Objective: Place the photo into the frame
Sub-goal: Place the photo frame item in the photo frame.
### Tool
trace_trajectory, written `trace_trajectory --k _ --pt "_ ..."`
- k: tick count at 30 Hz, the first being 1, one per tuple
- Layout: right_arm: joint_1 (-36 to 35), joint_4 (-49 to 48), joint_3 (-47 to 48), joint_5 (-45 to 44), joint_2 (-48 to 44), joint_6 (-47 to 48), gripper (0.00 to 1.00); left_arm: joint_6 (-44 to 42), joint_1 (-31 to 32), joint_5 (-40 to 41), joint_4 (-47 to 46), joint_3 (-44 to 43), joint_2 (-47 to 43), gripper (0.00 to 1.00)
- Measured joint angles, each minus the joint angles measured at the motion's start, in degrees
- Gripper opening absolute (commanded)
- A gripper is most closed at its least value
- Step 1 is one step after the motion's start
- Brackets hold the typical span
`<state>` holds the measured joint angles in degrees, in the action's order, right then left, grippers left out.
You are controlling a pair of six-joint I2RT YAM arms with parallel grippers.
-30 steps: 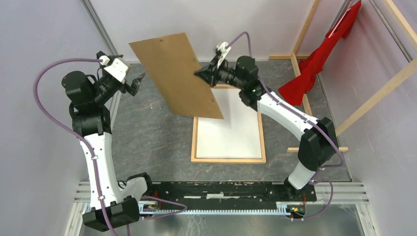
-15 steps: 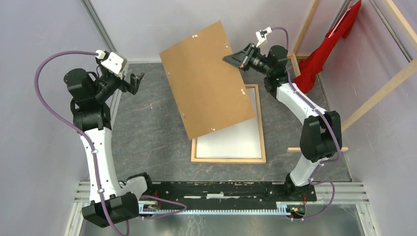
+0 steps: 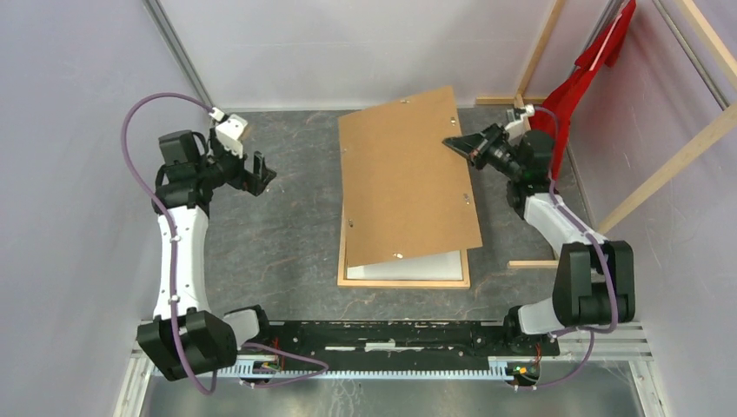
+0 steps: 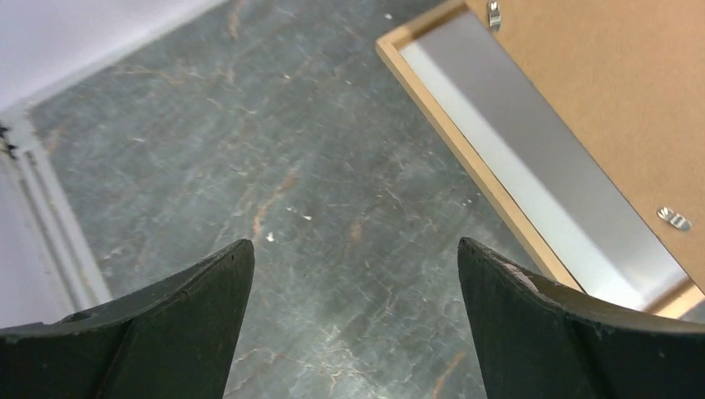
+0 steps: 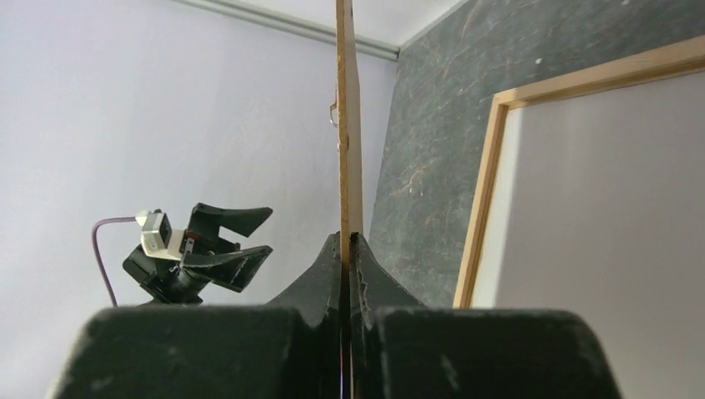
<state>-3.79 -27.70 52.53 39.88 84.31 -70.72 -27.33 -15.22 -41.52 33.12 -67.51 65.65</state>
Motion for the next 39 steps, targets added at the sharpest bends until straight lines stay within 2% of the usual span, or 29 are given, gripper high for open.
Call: trace_trajectory --k 5,12,19,39 --pt "5.07 -3.69 -8.46 0.66 -4.35 -0.50 0.00 0.00 5.46 3.72 2.45 0.02 4.24 1.00" --pt "8.57 -6.73 -17.25 0.90 -3.96 -1.25 0.00 0.04 8.90 7.48 5.81 -0.44 12.48 1.00" --pt "8.50 -11.93 -17.42 2.38 0.26 -1.57 0.00 0.04 10.25 10.05 6.88 -0.44 15.30 0.98" --pt "6.12 -17.92 -15.65 2.40 11.21 -1.51 0.00 0.02 12.48 11.72 7.48 -0.46 18.29 1.00"
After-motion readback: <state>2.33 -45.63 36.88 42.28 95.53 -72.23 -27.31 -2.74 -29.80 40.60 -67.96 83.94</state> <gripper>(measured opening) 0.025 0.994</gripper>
